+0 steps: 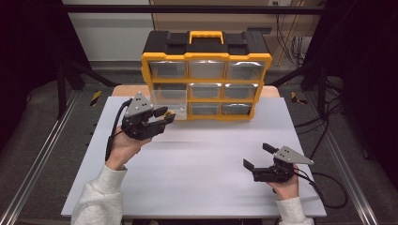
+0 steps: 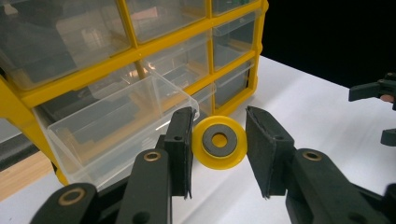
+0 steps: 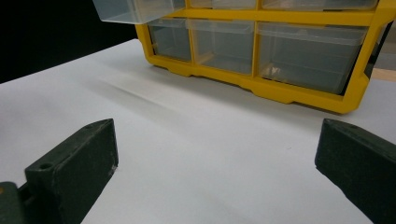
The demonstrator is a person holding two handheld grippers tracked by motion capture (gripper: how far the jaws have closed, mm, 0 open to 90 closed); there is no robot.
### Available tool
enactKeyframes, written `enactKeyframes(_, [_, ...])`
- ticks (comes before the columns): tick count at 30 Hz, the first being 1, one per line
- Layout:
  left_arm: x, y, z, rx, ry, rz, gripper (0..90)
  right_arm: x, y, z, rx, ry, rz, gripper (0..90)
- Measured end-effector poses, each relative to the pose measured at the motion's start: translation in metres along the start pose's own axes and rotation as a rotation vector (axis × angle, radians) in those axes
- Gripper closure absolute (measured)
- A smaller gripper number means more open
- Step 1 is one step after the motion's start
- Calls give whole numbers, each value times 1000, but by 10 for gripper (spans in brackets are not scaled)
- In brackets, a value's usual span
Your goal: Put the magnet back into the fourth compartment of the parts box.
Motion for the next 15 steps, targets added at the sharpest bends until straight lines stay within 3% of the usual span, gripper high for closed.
enactKeyframes(15, [-18, -12, 18, -43, -17, 24, 623, 0, 0, 0, 0, 1, 0, 0])
Point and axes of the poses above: each handheld gripper's, and its own axes: y roughly backward along the jaws, x roughly out of its underside, z roughly to its left, the point moved 5 cm from there along -y, roughly forward along the jaws, and after that the axes turned 6 degrees about -x, right-handed, at the moved point
